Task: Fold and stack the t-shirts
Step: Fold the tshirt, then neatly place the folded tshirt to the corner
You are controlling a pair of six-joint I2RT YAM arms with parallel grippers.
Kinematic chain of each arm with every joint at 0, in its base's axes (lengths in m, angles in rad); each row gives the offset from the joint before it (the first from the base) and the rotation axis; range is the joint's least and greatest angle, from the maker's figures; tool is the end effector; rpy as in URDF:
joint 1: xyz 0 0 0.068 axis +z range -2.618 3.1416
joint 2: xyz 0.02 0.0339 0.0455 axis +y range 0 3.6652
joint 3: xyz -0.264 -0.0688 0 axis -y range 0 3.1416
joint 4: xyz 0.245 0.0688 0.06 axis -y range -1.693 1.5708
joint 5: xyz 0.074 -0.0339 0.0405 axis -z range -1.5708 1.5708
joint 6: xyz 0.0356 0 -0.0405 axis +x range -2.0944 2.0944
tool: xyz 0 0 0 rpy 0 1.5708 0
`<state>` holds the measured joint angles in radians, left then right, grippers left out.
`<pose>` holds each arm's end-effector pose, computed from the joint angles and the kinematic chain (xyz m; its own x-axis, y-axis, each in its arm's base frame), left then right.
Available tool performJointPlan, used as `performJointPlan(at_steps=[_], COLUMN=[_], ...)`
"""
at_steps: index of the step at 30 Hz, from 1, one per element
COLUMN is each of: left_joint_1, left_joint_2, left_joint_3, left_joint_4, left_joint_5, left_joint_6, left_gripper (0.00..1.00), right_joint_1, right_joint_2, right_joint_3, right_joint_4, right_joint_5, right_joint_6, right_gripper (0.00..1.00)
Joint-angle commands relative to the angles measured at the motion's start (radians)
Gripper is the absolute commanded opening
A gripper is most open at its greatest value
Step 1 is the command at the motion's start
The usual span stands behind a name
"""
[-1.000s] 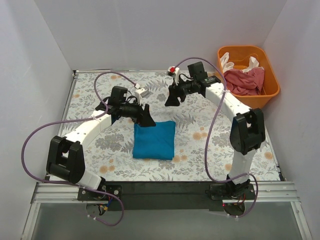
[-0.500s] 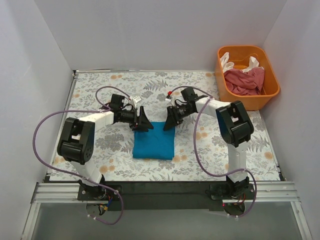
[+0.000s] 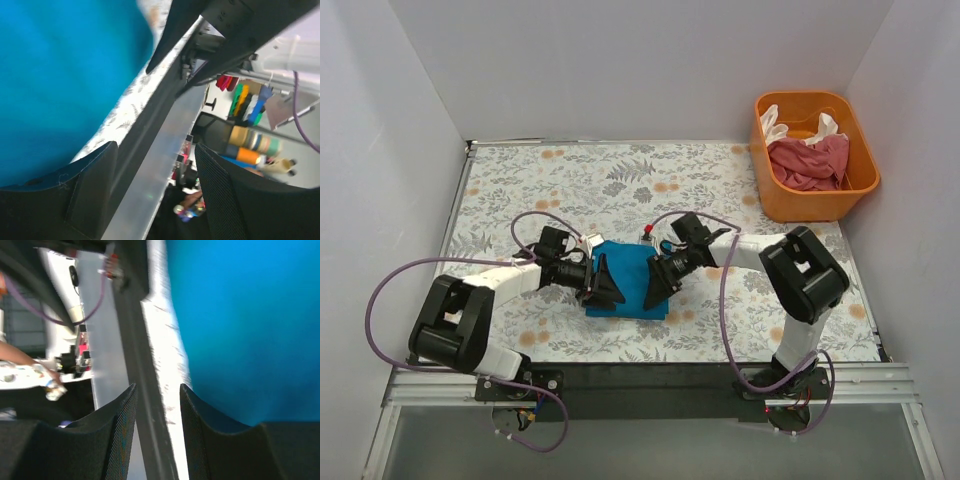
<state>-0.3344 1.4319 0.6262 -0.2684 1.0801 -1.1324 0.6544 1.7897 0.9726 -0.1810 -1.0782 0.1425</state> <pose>0.2161 -0.1083 0.1600 -0.8520 -0.1557 0.4998 -0.5177 0.3917 -0.7606 0.2491 0.2306 0.1573 -0.7547 -0.4944 -0.4312 -0.5652 0.1564 0.8100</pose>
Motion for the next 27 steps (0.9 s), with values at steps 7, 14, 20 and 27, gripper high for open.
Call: performJointPlan(at_steps=[7,14,20,27], left_joint_1=[0.101,0.11,0.192,-0.07], left_joint_2=[0.242,0.083,-0.06,-0.153], left_joint_3=[-0.014,0.161,0.285,0.332], left_joint_4=[0.088,-0.086,-0.218,-0.155], left_joint_5=[-0.066,0.038,-0.154,-0.693], left_joint_6=[-0.06,0.143,0.235,0.139], left_gripper=[0.62,0.62,0.63,0.68], right_joint_1=[-0.108,-0.13,-0.111,-0.131], right_joint_2=[0.189,-0.04,-0.236,-0.268], right_joint_3=[-0.015,0.076,0.139,0.17], right_joint_4=[0.028,-0.121,-0.135,-0.14], right_joint_5=[0.116,0.2,0.556,0.799], right_joint_6=[-0.014,-0.112,-0.096,-0.139], right_gripper=[0.45,0.41,0.46,0.61])
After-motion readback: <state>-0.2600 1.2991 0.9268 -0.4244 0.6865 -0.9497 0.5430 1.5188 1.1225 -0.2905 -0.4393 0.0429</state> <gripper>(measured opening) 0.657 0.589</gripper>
